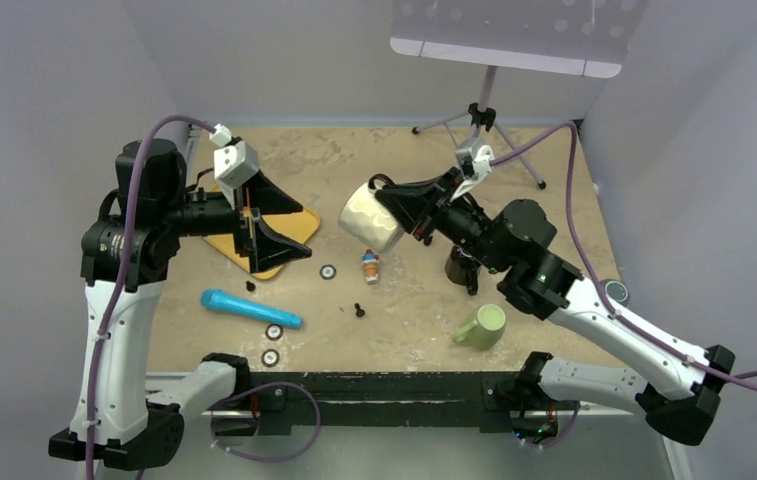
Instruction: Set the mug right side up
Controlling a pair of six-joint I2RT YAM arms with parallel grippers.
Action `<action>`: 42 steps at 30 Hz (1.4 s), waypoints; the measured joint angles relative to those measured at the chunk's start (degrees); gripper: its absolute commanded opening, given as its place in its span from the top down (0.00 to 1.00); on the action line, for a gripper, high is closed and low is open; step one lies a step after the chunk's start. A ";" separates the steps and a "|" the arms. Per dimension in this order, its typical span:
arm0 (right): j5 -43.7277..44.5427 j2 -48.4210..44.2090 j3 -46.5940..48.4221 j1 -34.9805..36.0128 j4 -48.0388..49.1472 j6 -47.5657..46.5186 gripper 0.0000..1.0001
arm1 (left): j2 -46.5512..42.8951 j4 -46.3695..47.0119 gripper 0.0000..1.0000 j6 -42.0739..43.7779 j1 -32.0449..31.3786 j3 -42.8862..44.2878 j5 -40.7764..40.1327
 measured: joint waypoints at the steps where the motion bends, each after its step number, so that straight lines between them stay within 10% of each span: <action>1: -0.50 1.14 -0.17 0.00 2.16 0.02 1.00 | 0.37 1.68 0.06 -2.47 -1.90 0.22 0.66; 16: -7.54 6.64 -0.20 0.00 16.37 1.31 1.00 | 9.31 8.66 0.27 -14.36 -12.87 3.63 -1.22; 19: -7.61 7.17 -0.20 0.00 17.81 1.66 1.00 | 9.73 8.22 0.55 -14.45 -12.98 3.63 -0.52; 21: -7.96 8.07 -0.13 0.00 18.88 1.97 1.00 | 9.57 8.74 0.91 -15.06 -13.64 3.52 0.68; 23: -9.44 9.64 0.42 0.02 19.56 2.60 1.00 | 9.22 9.92 1.00 -16.63 -14.36 3.06 1.88; 24: -10.73 10.27 0.68 0.00 20.39 2.54 0.92 | 8.98 9.40 1.00 -17.92 -14.43 2.71 3.50; 28: -9.01 12.20 3.78 0.15 16.55 1.97 0.07 | 9.18 2.91 1.00 -14.03 -14.71 6.78 -3.19; 35: 6.01 15.39 9.27 -0.04 0.46 1.55 0.02 | 8.63 -4.68 1.00 5.33 -12.02 -0.09 -41.00; 42: 17.79 16.50 5.38 -0.09 -10.78 1.70 0.02 | 26.08 -5.68 1.00 18.82 6.23 -5.40 -60.61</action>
